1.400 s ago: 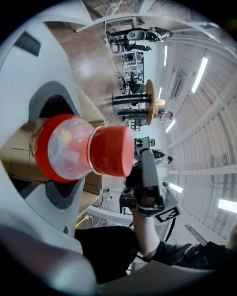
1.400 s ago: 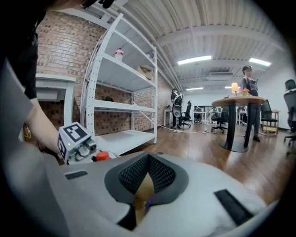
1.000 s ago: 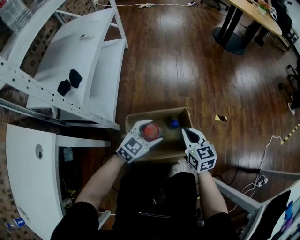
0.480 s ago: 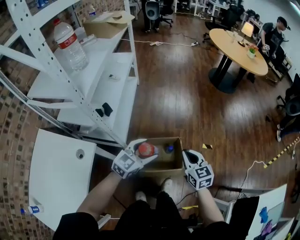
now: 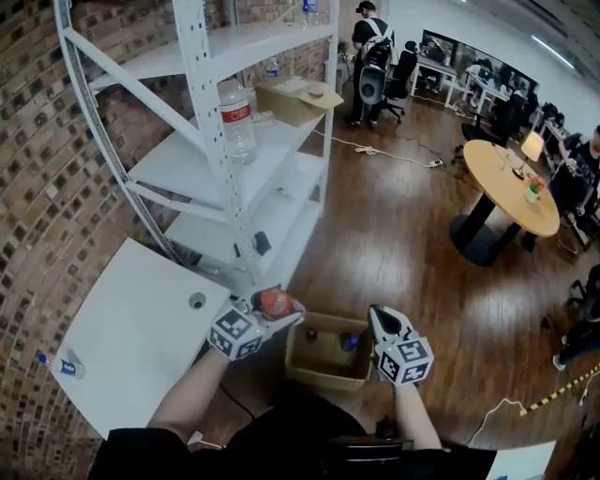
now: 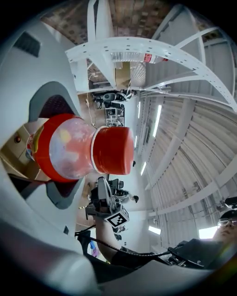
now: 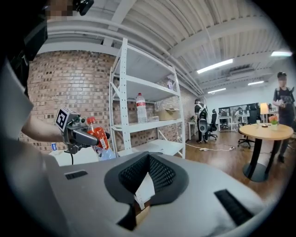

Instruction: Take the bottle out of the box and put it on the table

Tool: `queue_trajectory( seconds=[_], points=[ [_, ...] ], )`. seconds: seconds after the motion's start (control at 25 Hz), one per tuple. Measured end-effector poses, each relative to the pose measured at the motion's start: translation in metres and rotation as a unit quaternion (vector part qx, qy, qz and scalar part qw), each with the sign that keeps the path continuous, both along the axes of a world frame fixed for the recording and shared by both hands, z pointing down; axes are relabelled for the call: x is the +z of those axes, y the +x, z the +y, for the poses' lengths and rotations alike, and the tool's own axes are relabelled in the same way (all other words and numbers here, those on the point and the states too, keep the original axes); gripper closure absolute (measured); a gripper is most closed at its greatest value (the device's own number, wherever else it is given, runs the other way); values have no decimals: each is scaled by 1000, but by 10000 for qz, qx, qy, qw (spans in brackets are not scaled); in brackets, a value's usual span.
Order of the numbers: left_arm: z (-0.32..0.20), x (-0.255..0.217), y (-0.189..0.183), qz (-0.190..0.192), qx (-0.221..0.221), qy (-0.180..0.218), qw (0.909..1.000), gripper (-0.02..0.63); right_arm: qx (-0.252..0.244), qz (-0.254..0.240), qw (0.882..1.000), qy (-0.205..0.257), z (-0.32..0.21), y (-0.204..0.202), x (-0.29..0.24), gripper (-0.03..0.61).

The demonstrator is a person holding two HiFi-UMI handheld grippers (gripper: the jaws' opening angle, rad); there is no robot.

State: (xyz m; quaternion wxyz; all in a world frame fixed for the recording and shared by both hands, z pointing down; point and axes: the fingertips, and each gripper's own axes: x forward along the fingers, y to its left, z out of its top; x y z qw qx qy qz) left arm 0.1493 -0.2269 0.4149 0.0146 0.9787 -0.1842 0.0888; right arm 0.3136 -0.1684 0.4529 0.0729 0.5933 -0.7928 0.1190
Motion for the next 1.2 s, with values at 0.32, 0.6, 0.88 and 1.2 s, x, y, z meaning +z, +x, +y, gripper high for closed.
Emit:
queue_trajectory(
  seconds=[0.32,0.6,0.88,1.2],
  points=[
    [-4,-23,-71,166,-1380,41,9903,285,-1369,-106,9904,190,-50,-71,-16,575],
    [31,-10,-183,62,-3061,-5,9520,287,-3036,-228,9525,80,-75,-193,-7,575],
    [79,3,-317,105,-4310,-127,9022,286,-4279,-166,9037,38,-58,-331,-5,575],
    [120,5,-465,-22,-5181,-118,8553,286,-5057,-47,8627,83,-38,-483,-13,575]
  ],
)
